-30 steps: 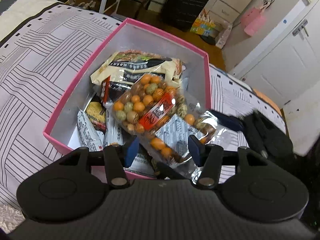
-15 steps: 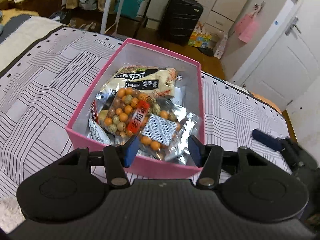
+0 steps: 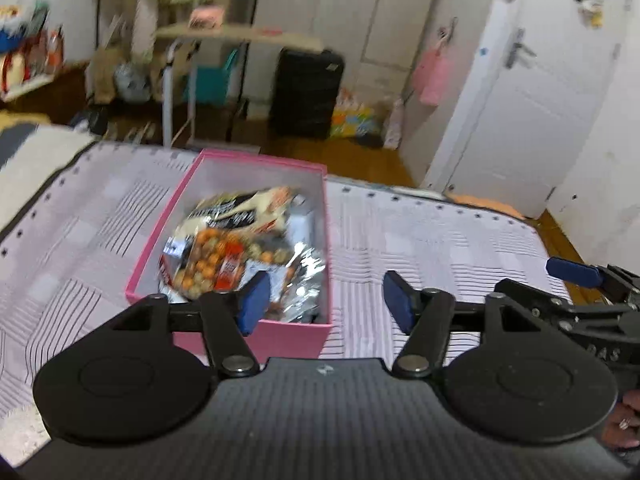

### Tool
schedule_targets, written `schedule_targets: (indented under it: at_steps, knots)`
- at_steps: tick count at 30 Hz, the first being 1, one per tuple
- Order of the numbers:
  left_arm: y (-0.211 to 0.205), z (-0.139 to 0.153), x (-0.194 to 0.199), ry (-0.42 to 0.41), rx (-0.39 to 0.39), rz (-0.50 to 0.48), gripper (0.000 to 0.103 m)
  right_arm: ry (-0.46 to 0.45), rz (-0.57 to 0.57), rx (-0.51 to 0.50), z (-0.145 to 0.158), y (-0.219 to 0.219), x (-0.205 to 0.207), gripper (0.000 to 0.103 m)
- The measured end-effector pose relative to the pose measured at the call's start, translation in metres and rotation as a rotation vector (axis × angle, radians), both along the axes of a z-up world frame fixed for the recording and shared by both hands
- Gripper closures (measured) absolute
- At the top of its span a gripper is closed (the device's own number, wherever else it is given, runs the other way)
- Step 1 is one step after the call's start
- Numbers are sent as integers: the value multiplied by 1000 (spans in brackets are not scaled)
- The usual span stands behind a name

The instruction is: Organize snacks

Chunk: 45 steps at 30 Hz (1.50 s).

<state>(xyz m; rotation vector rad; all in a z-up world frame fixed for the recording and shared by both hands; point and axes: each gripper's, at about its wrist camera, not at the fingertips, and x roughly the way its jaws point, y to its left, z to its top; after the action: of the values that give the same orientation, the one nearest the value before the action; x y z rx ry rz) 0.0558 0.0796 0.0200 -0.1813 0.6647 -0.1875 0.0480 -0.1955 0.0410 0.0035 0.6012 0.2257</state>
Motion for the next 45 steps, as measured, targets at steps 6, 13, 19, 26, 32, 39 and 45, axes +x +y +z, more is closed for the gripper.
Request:
schedule_targets:
  at_steps: [6, 13, 19, 26, 32, 39, 45]
  knots:
    - [-18, 8, -21, -31, 48, -44, 35, -13, -58, -20, 8, -7, -25, 7]
    - [-30, 6, -34, -28, 70, -55, 29, -24, -83, -51, 9, -8, -46, 7]
    - [-36, 3, -43, -42, 88, -57, 14, 6, -125, -69, -1, -9, -51, 3]
    - [-41, -2, -46, -45, 129, -19, 3, 51, -223, -169, -11, -4, -48, 0]
    - [-44, -6, -45, -36, 178, -2, 3, 64, -239, -44, -9, -22, -51, 0]
    - [-48, -4, -49, -42, 208, -6, 3, 53, -242, -41, -4, -21, -58, 0]
    - [-49, -4, -51, -31, 216, -5, 3, 31, -235, -60, -3, -14, -62, 0]
